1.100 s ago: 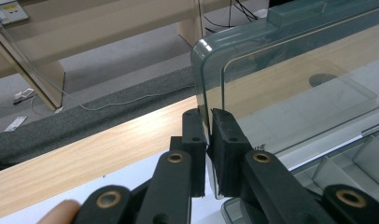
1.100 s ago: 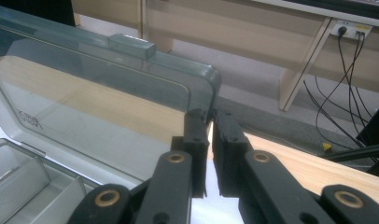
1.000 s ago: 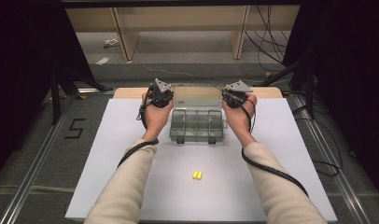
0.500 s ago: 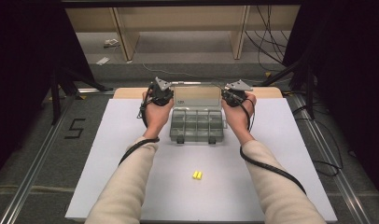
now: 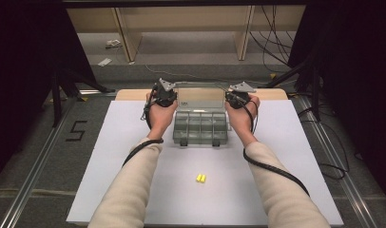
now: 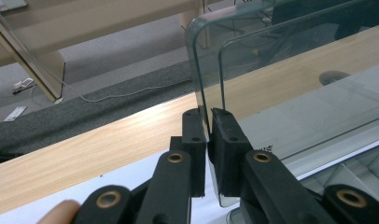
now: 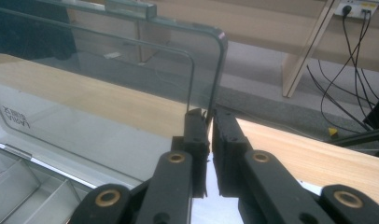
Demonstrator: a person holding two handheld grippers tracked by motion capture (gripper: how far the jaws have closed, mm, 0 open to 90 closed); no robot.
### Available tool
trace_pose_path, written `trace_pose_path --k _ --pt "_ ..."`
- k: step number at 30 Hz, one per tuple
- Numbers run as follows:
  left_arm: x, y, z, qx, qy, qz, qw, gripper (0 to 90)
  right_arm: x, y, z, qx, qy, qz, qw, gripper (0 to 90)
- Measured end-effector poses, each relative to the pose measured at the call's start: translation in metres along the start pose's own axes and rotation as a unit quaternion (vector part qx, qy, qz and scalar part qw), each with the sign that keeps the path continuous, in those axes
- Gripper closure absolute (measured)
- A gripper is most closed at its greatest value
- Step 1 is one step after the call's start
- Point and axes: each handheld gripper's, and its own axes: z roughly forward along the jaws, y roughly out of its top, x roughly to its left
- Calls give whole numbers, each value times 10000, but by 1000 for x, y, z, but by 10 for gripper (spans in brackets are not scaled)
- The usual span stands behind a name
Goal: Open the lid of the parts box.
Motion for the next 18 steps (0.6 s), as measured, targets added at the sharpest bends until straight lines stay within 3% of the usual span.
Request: trace_pose_path --k 18 --pt "1 -6 8 156 -85 16 9998 836 -1 -6 8 168 12 120 9998 857"
